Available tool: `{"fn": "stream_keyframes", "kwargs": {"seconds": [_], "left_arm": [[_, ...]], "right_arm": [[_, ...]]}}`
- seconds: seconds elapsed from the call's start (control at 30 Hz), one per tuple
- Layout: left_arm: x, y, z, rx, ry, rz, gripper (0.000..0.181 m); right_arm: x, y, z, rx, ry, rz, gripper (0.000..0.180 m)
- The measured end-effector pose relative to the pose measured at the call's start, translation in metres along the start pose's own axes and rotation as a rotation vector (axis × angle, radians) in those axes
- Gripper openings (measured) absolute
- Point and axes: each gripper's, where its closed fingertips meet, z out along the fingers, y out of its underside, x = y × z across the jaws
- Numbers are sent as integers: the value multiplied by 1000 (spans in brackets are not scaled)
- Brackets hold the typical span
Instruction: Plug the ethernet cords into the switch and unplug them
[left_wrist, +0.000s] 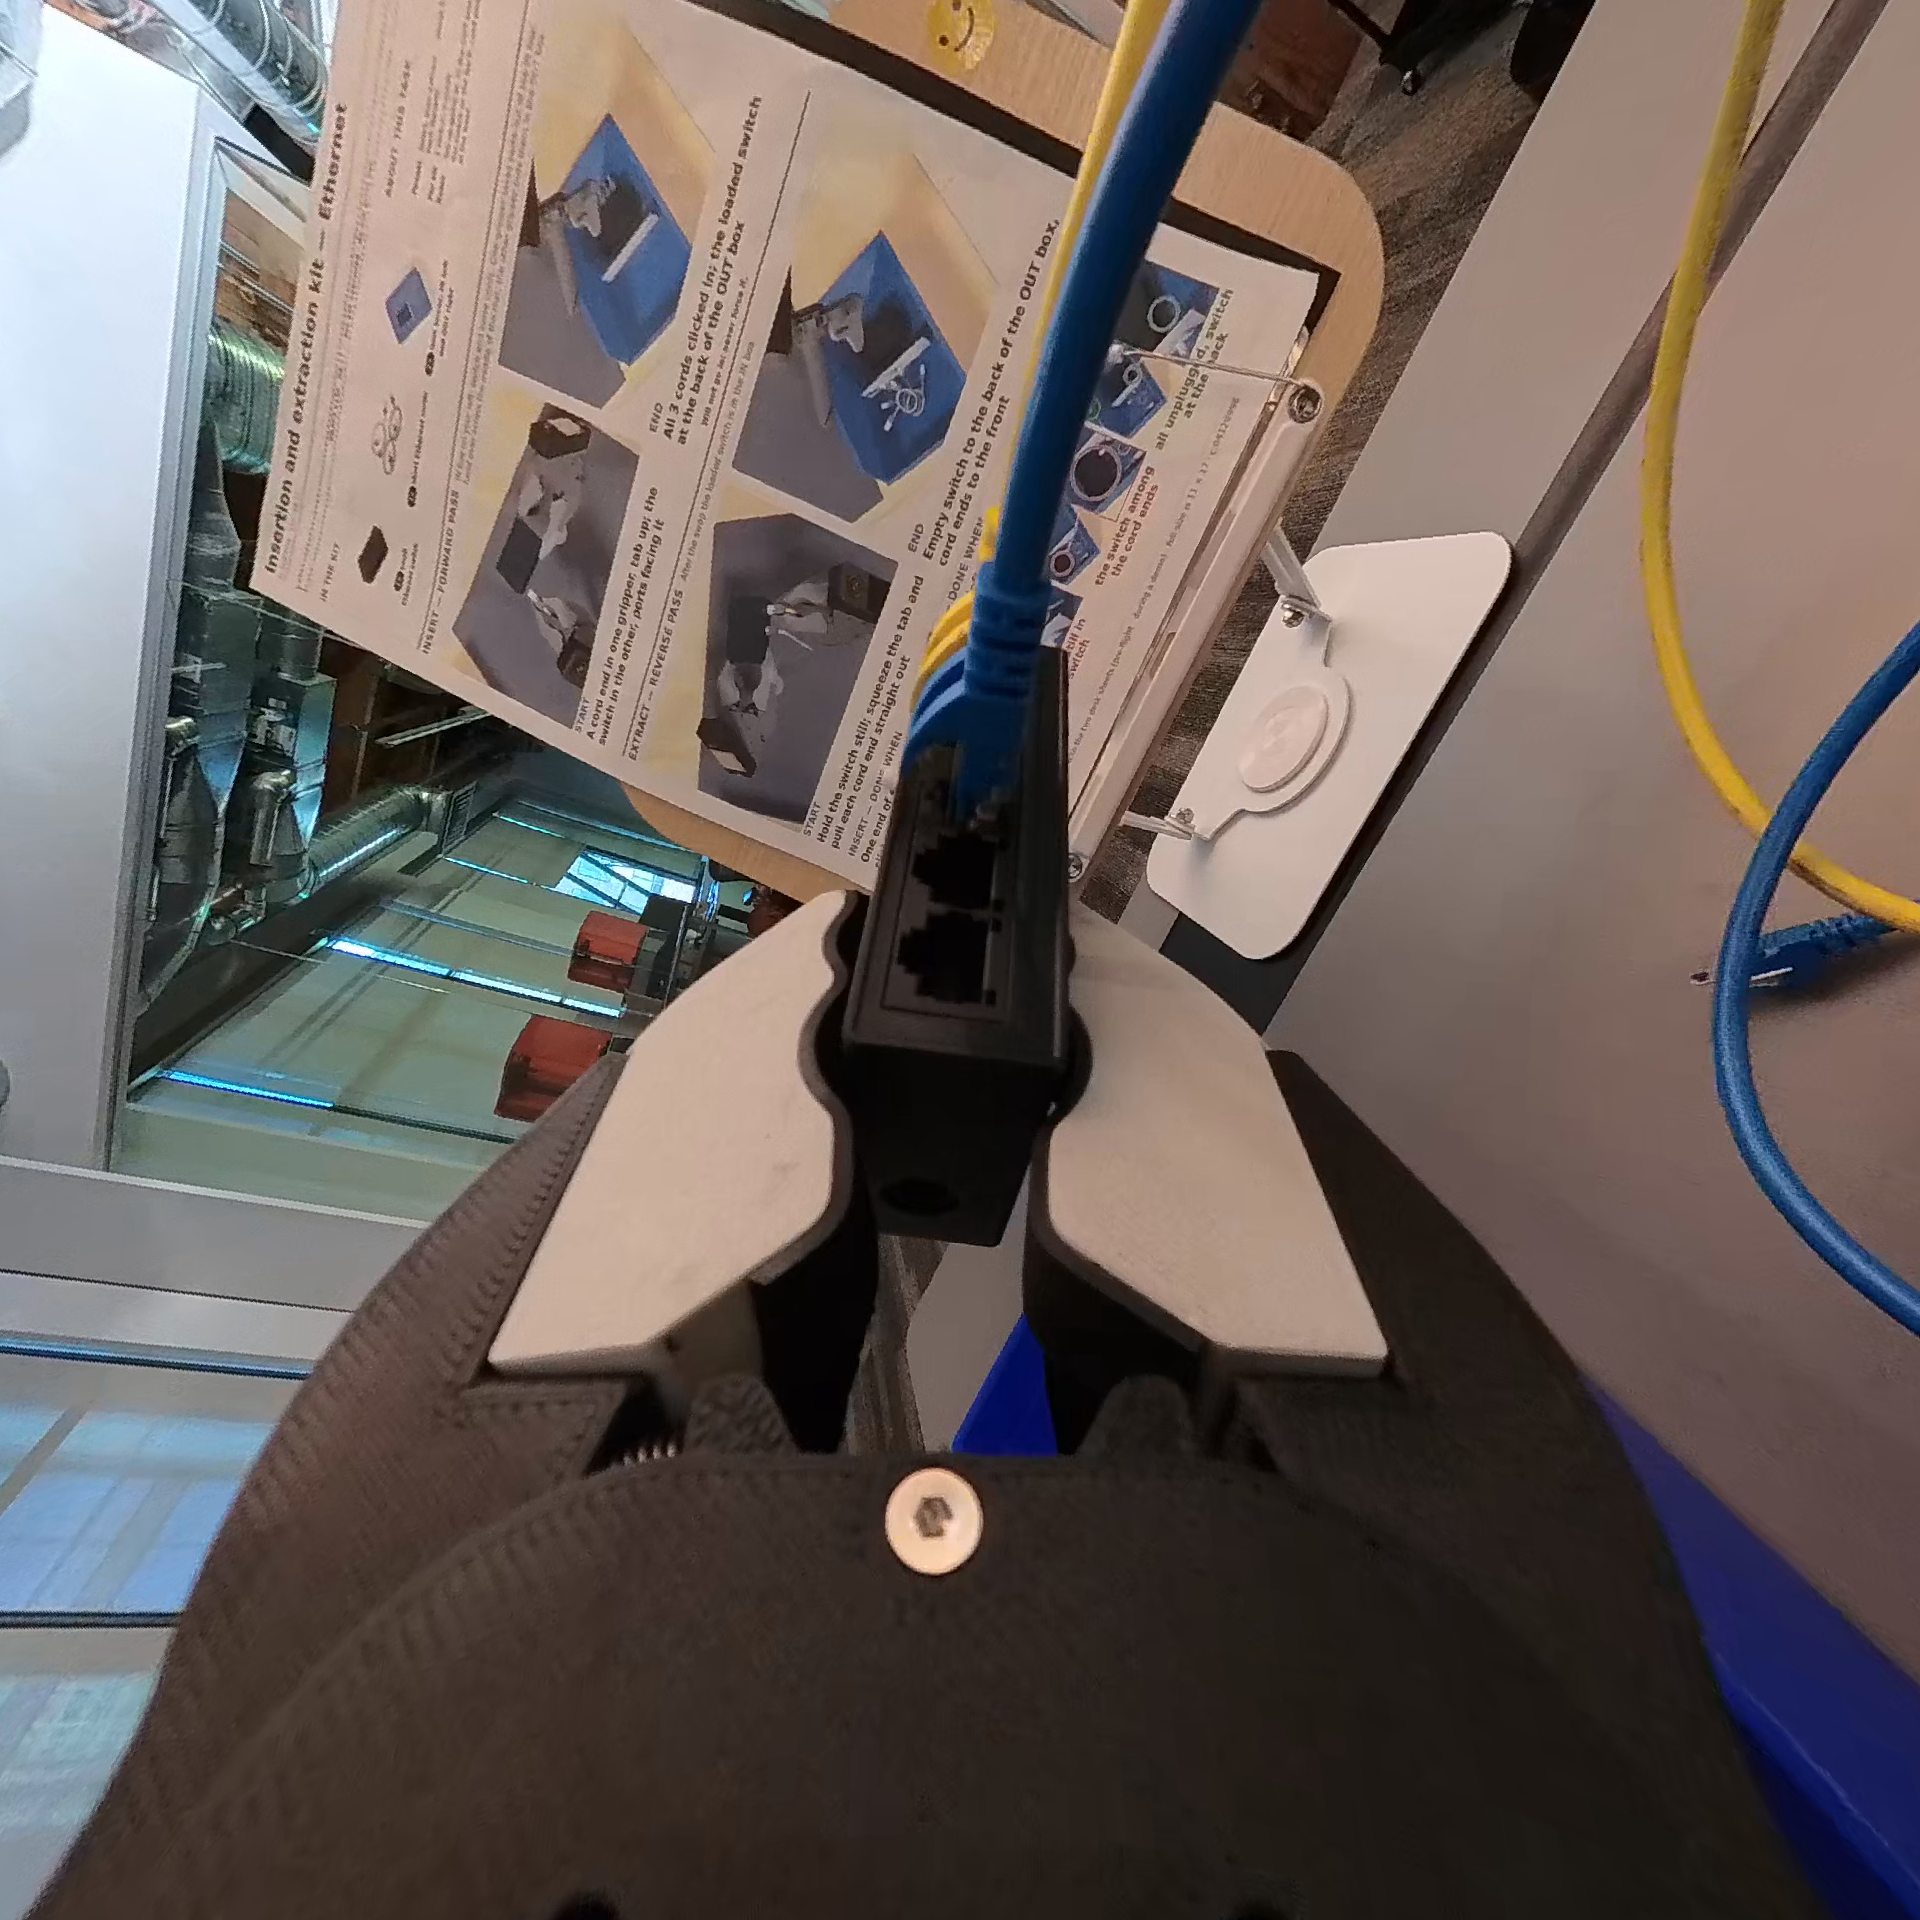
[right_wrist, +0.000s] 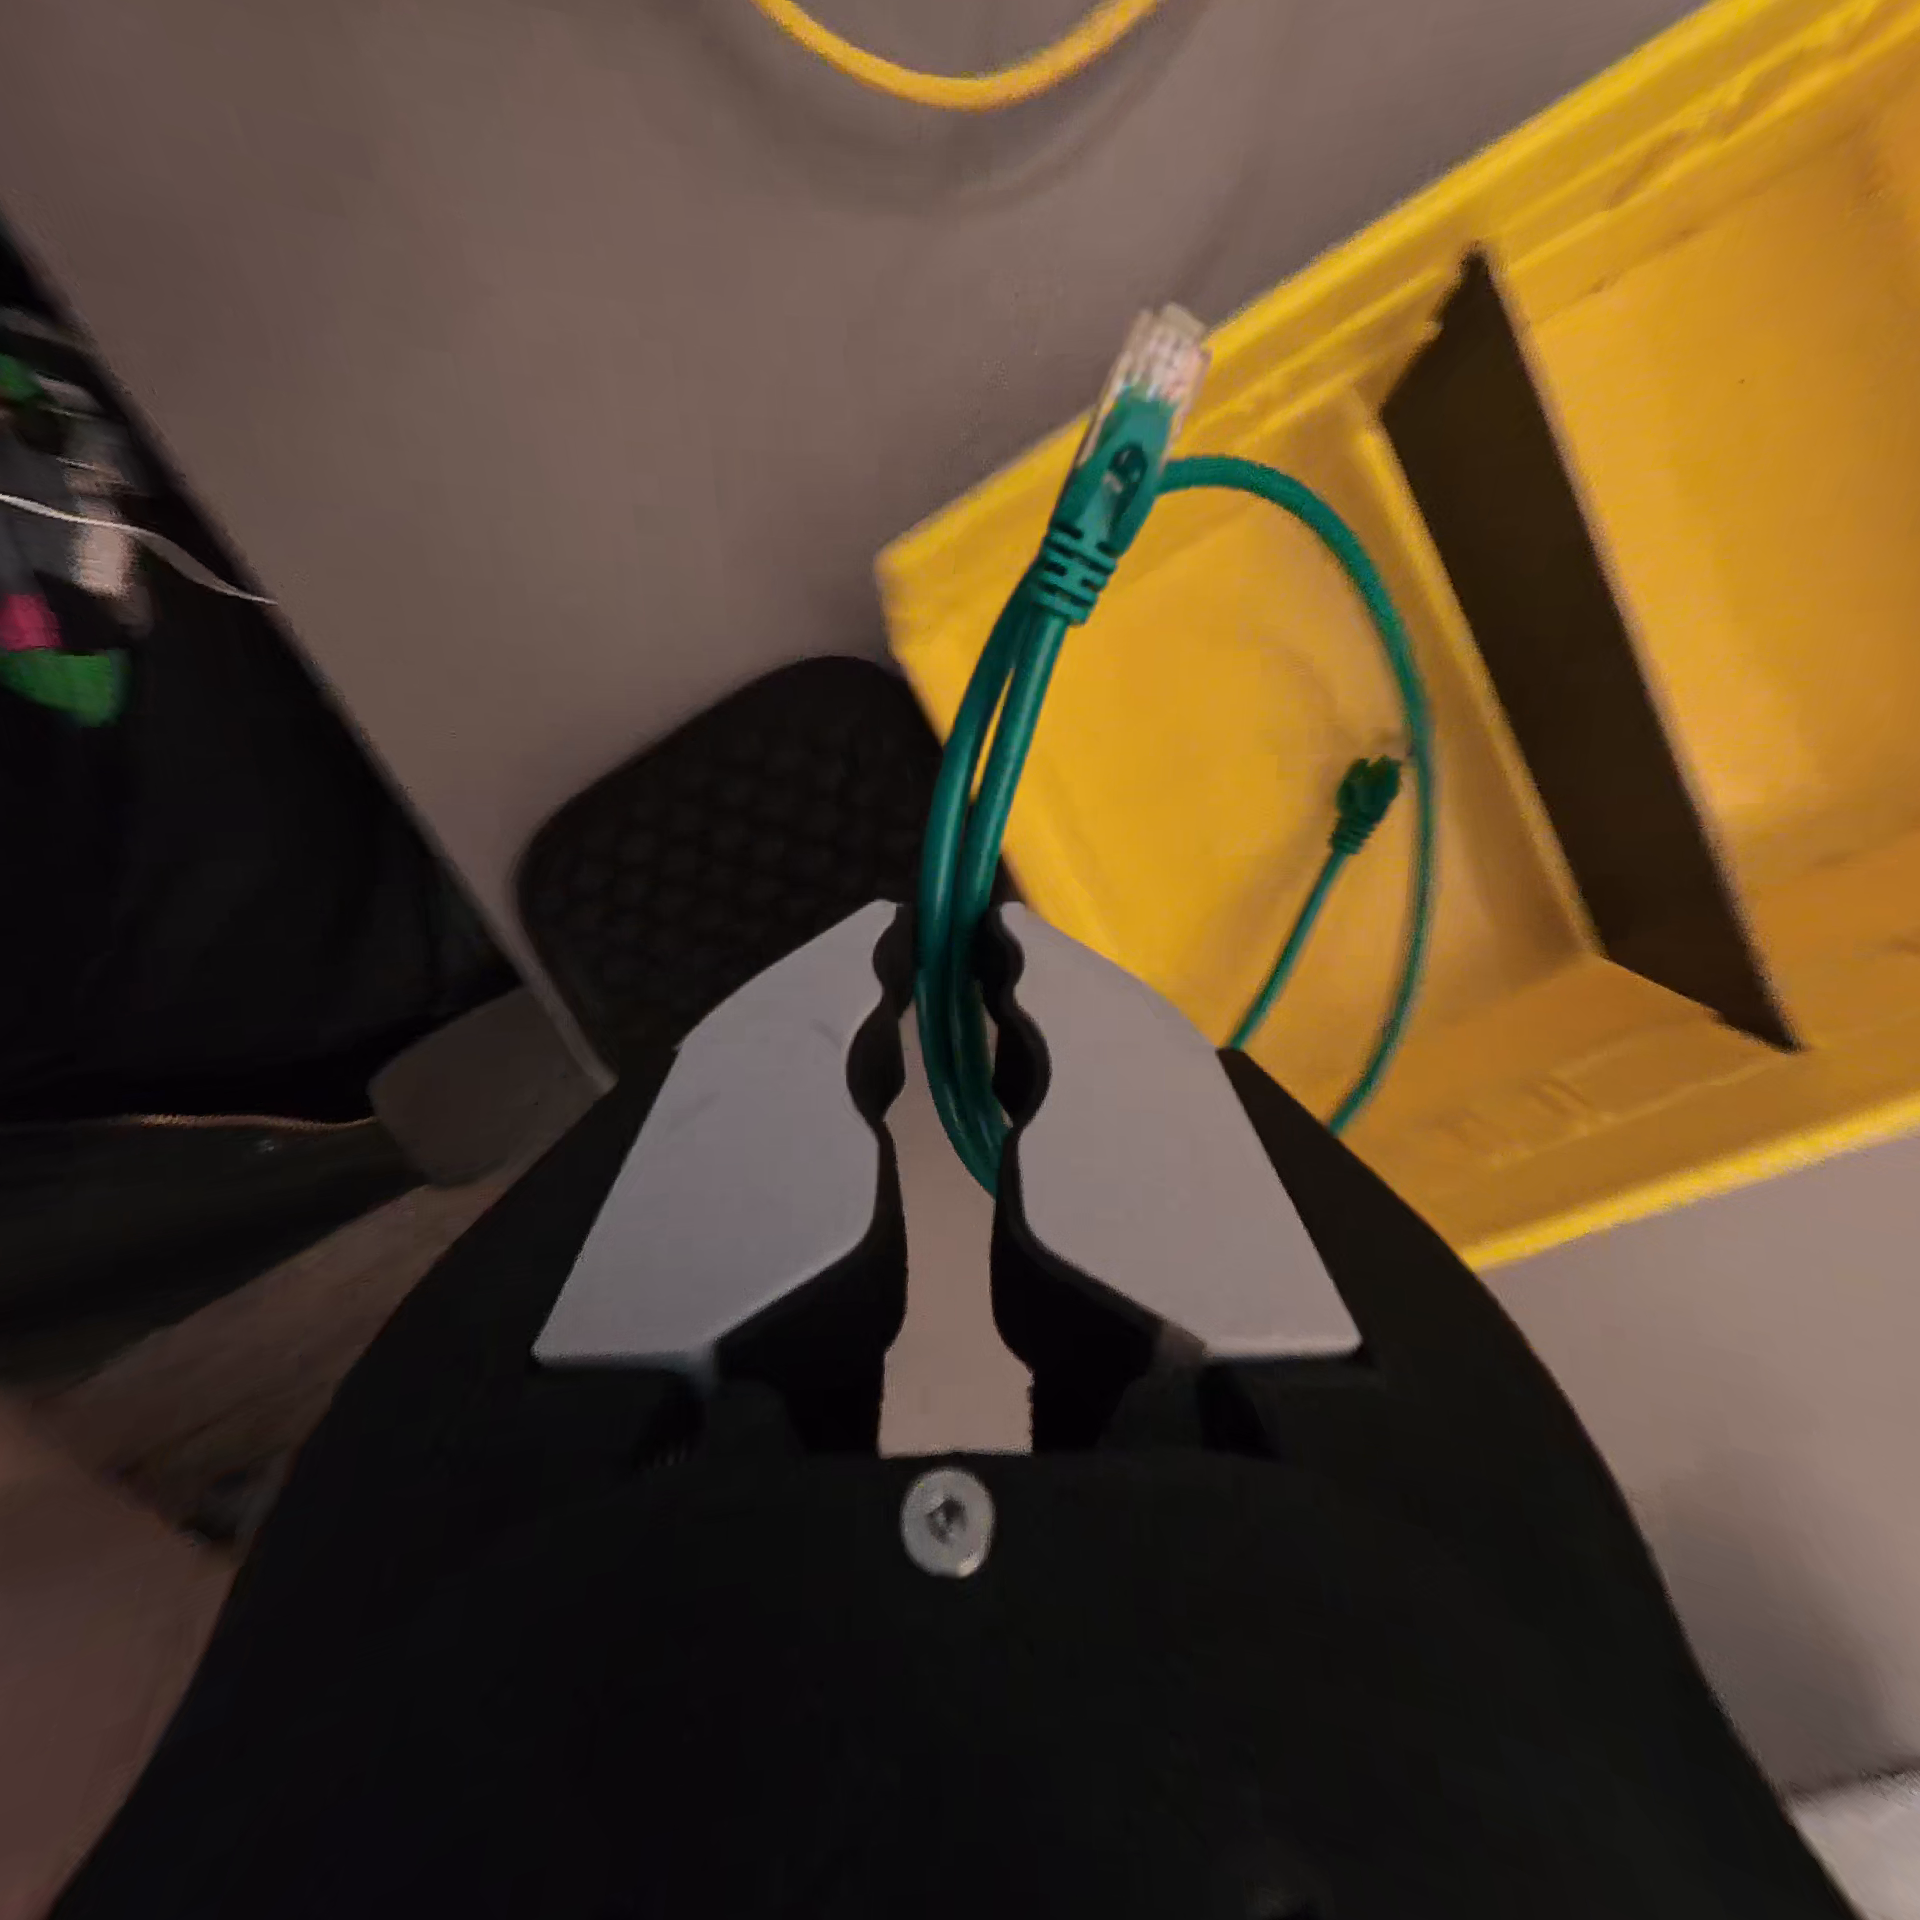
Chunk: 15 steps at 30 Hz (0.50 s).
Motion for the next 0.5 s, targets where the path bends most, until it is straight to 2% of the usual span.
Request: {"fn": "stream_keyframes", "kwargs": {"seconds": [0.1,0.23,0.4,0.5], "left_arm": [[2,-2,0,3,3,7,30],[3,-4,0,7,7,9,30],[6,-6,1,8,14,15,30],[9,-9,0,15,20,21,30]], "right_arm": [[34,5,8,-84,143,-59,13],[54,6,22,-190,206,-136,13],[26,23,63,-375,29,-106,11],[19,36,88,-442,-21,-85,10]]}}
